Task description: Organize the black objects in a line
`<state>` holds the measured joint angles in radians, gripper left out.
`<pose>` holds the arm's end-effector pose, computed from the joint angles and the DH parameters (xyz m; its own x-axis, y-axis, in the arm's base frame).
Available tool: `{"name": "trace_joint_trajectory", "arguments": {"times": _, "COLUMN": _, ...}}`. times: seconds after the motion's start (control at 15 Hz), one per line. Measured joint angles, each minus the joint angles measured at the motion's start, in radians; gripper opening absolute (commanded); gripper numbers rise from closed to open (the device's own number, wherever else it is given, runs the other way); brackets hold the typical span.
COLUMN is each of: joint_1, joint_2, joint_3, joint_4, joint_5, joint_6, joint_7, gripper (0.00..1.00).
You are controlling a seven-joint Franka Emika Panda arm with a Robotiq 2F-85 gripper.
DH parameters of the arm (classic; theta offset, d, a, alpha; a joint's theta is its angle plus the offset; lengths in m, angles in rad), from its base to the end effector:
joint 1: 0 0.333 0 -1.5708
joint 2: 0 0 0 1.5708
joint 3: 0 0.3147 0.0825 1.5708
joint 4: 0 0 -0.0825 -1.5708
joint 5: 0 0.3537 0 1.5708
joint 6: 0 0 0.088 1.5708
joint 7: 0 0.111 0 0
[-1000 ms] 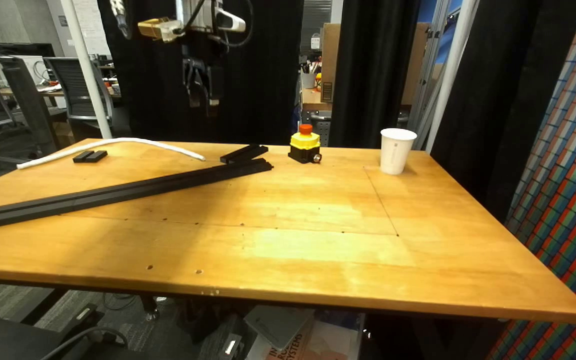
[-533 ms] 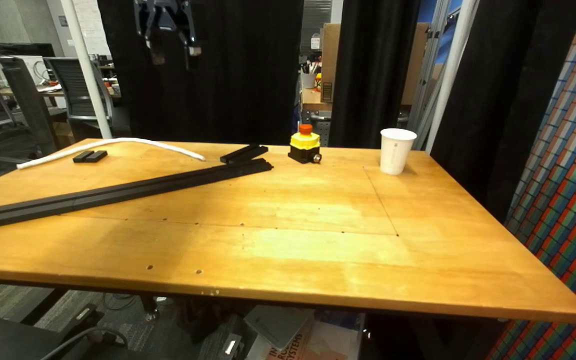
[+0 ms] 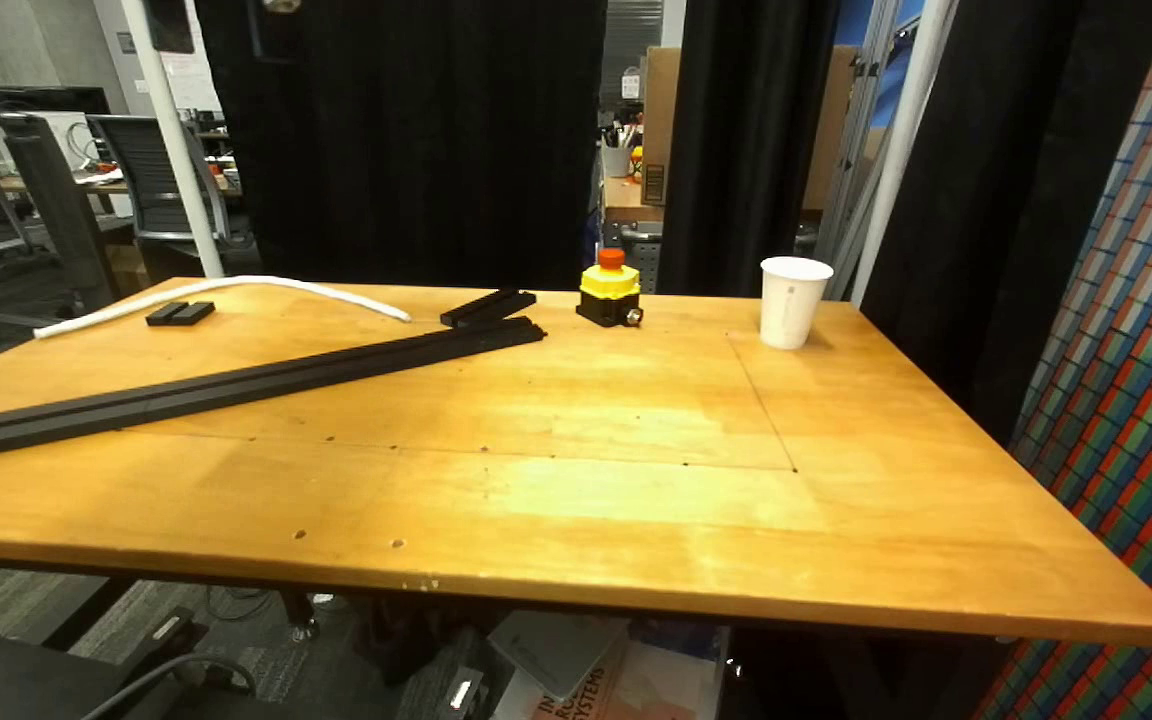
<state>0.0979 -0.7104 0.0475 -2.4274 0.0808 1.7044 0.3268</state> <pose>0.3013 0.0552 0.5432 0.9789 -0.2023 -0.0283 -0.2033 -0.9782 -0.0421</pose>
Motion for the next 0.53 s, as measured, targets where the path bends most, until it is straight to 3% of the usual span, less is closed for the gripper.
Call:
{"name": "trace_joint_trajectory", "arguments": {"times": 0.27, "joint_1": -0.025, "joint_2": -0.147, "joint_3": 0.0, "joint_4": -0.086, "joint_5": 0.022, "joint_6": -0.071, "joint_7": -0.012, "gripper": 1.0}}
{"name": "trace_joint_trajectory", "arguments": {"times": 0.53, "joint_1": -0.048, "joint_2": -0.216, "joint_3": 0.0, "joint_4": -0.132, "joint_5": 0.023, "joint_6": -0.091, "joint_7": -0.021, "gripper": 1.0}}
